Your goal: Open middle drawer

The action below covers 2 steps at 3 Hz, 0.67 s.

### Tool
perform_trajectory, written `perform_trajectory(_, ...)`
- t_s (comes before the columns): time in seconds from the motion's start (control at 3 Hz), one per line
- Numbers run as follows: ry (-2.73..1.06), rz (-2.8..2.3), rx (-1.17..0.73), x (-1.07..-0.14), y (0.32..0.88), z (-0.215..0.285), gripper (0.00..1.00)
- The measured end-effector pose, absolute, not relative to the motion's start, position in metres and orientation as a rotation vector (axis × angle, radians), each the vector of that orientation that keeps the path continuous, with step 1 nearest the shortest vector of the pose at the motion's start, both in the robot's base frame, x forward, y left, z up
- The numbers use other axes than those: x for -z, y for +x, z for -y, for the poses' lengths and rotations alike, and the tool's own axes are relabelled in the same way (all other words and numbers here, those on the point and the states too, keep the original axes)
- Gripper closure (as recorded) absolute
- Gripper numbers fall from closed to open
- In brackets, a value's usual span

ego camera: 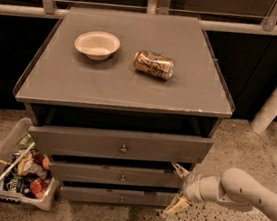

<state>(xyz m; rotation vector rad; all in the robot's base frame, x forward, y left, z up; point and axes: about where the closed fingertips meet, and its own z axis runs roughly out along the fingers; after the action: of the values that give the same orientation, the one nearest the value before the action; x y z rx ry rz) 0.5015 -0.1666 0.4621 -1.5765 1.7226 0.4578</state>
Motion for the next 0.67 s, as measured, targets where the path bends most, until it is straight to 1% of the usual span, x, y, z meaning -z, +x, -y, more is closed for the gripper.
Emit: perform_trajectory(0.67, -1.557, -1.72, -0.453, -0.4573, 0.5084, 0.1654, 0.0)
